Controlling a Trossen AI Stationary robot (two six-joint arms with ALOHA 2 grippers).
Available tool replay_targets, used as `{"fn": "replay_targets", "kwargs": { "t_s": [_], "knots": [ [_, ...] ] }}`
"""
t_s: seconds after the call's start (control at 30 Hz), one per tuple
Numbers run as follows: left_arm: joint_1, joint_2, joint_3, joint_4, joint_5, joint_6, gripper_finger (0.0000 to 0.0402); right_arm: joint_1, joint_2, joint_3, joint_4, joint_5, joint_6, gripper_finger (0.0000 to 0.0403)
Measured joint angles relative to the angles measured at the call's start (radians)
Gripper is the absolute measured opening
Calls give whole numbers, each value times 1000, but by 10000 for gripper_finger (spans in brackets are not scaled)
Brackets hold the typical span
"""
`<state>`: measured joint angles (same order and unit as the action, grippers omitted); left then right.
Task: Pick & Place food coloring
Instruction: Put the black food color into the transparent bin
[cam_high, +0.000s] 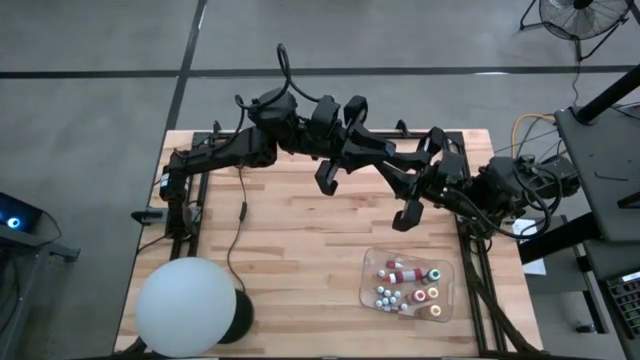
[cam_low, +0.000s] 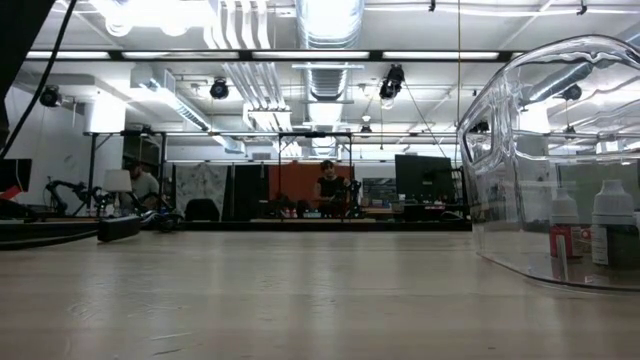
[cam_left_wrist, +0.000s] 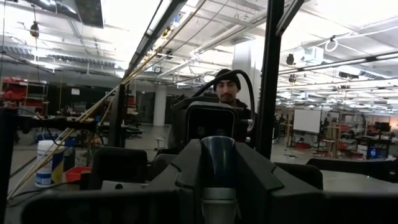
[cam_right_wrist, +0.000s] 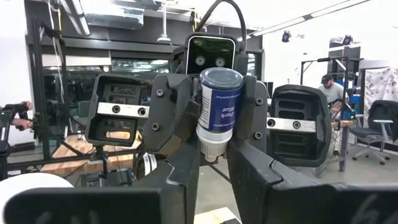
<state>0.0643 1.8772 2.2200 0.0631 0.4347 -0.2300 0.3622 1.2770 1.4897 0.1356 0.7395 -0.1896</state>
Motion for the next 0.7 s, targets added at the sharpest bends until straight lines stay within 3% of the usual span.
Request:
{"fn": "replay_targets", "kwargs": {
  "t_s": [0.37,0.7],
  "knots": [
    [0,1,0,2,11,-34,44,0,0,-1,-5,-6,6,90],
    [0,2,-1,3,13,-30,44,8,1,-2,-6,-7,25,146]
  ]
}}
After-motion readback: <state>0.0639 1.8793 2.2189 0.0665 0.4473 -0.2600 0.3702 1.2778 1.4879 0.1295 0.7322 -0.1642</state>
